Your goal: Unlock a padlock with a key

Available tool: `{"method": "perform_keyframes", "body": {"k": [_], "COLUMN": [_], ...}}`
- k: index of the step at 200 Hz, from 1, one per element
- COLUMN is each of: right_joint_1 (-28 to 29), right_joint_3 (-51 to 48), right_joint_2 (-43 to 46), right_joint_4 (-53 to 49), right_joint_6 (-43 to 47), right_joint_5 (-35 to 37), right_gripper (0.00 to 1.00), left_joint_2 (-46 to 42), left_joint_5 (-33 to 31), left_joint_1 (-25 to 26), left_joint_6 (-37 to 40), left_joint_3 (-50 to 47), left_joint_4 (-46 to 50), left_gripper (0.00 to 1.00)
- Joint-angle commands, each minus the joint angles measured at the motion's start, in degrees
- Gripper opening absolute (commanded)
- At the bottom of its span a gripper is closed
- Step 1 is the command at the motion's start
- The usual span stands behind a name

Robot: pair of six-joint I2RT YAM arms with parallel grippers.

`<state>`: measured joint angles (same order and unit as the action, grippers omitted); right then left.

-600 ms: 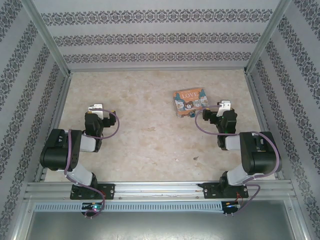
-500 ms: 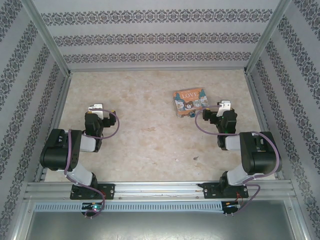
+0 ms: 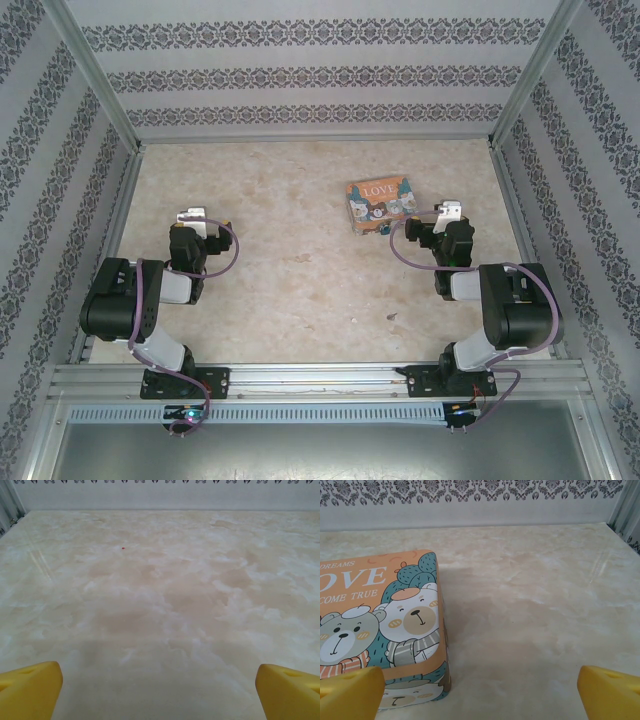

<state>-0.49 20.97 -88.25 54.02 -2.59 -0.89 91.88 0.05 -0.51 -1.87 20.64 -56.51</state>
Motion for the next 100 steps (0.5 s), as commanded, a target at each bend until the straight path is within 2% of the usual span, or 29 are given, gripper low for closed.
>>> {"method": "perform_keyframes", "body": {"k": [1, 63, 80, 100], "right_joint_1": [0.6, 0.5, 0.5, 0.5], "right_joint_3": [0.6, 0.4, -0.2, -0.9], "right_joint_2": [0.4, 0.8, 2.5, 6.3], "right_joint_4": [0.3, 0.5, 0.3, -1.8], "right_joint_6": [0.5, 0.3, 0.2, 0.0], "right_joint_5": [0.5, 0.7, 1.0, 1.7], "right_gripper": [0.98, 0.98, 0.98, 0.98], "left_joint_2": [-0.5, -0.9, -4.0, -10.5], "left_joint_5": [1.1, 2.9, 2.3, 1.8], "left_joint_1": [-0.6, -0.6, -0.6, -0.6], "left_joint_6": [0.6, 1.1, 1.0, 1.0], "left_joint_3": [0.9, -0.2, -1.5, -1.3], "left_joint_4": [0.6, -1.2, -1.1, 5.1], "left_gripper": [0.99, 0.99, 0.99, 0.99]}}
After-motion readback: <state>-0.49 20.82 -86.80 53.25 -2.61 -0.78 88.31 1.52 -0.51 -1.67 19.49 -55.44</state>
